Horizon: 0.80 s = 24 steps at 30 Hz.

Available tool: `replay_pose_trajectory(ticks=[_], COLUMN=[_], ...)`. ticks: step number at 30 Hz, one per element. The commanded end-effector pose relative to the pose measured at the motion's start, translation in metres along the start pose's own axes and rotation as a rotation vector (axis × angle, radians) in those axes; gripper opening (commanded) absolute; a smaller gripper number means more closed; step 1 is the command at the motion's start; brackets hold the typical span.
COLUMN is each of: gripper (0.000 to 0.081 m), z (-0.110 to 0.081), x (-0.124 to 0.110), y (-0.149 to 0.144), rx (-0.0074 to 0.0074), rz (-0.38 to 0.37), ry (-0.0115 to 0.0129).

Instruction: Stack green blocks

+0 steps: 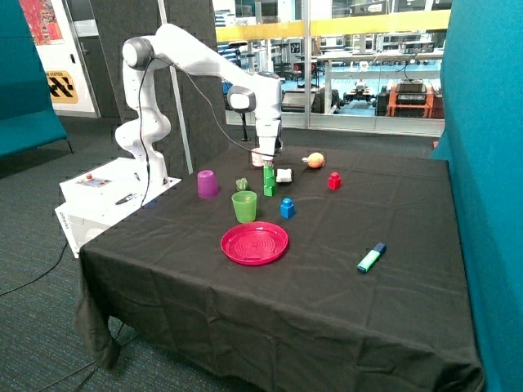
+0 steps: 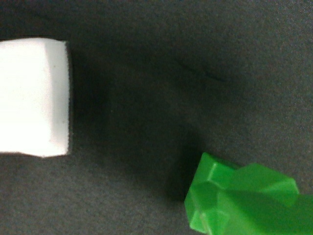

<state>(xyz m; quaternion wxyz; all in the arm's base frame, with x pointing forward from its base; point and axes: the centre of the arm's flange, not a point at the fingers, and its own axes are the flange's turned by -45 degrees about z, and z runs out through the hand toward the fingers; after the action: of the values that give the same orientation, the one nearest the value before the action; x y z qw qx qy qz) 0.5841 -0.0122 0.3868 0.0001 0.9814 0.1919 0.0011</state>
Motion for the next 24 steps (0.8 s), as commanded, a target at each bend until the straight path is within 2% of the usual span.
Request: replay_pose_trajectory(ticks=[1,2,4,5,6,10,24], gripper=[0.0348,0.0484,0.0655,0.0729,0.0769,0.0806,0.0808], z=[0.0118,0.0121,0.0123,0.0123,0.0124,0.0120,0.0114], x=[0.0030,0.0032,0.0035,0.0035,0.0036,0.0038,0.0032], y=[-0.0012,-0.0016,-0.0022,-0.0026,-0.0028,-0.0044,-0.0049], rx=[0.0006,0.0006,0.0006,0.0006,0.0006,0.0007,0.0007], rz=[0.003,0.003,0.002,0.000,0.001,-0.001,-0.002], ry=[-0.0021,-0.0021,-0.0021,-0.0021,-0.0021,-0.0021,-0.0021])
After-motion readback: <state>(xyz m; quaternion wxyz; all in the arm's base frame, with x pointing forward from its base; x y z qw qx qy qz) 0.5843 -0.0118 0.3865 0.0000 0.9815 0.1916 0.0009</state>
